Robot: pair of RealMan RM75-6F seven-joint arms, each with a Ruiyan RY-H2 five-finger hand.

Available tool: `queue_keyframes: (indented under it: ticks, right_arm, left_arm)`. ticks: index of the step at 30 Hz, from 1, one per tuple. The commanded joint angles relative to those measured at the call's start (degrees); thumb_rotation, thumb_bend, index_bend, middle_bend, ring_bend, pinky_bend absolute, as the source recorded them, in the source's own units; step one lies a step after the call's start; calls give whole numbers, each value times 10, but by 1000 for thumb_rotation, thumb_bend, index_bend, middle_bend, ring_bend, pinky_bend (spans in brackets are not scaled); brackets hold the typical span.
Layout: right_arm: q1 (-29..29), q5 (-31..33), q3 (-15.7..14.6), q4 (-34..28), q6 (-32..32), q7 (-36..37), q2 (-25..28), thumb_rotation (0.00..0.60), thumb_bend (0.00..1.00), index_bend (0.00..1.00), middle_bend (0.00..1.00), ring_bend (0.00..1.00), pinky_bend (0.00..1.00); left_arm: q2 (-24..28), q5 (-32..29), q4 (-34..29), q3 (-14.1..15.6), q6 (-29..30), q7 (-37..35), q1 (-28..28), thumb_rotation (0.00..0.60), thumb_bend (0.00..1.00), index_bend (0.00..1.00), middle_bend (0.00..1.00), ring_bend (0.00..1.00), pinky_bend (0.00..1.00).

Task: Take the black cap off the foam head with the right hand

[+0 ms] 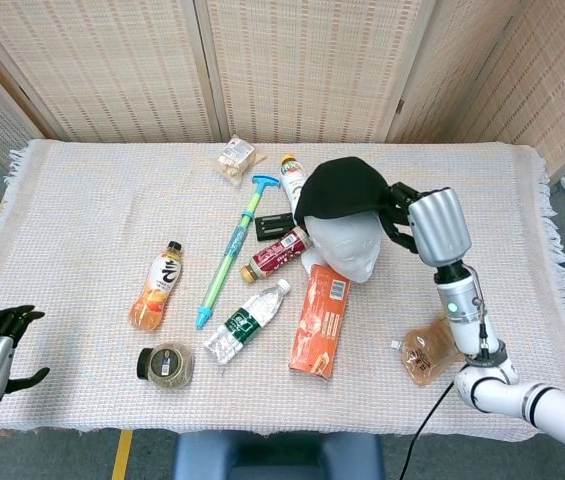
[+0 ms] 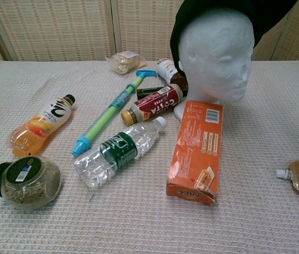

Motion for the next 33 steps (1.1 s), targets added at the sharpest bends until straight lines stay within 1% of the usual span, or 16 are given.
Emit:
queue_keyframes:
  ticks: [1, 5, 11, 16, 20, 26, 33]
  right_arm:
    - [13, 12, 9, 11, -12, -5, -4, 600, 676, 805, 658, 943, 1000]
    - [35, 28, 18, 36, -30, -14, -11, 600, 681, 807, 660, 944, 1000]
    - [66, 64, 32, 89, -64, -17, -24, 600, 686, 810, 661, 945, 1000]
    - [84, 81, 34, 134, -80, -22, -35, 600, 689, 809, 661, 946, 1000]
    - [89, 90, 30, 161, -88, -32, -31, 600, 688, 810, 661, 946, 1000]
    - [62, 95, 12, 164, -85, -35, 9, 600, 689, 810, 661, 946, 1000]
    - [-4, 84, -35, 111, -77, -20, 83, 600, 689, 810, 661, 946, 1000]
  left_arm:
    - [0, -1, -1, 0, -2, 1, -1, 600, 84, 260, 213, 176, 182]
    - [0, -2, -3, 0, -5, 2, -3, 600, 84, 258, 210, 176, 182]
    - [0, -6, -4, 1, -12, 7, -6, 600, 84, 254, 208, 175, 182]
    - [0, -9, -7, 1, -18, 11, -9, 600, 82, 254, 206, 175, 182]
    - [1, -12, -8, 1, -20, 11, -10, 600, 83, 253, 205, 175, 182]
    - [1, -13, -6, 2, -23, 9, -11, 600, 84, 250, 204, 174, 182]
    - [0, -7, -8, 3, -22, 6, -13, 600, 83, 249, 201, 174, 182]
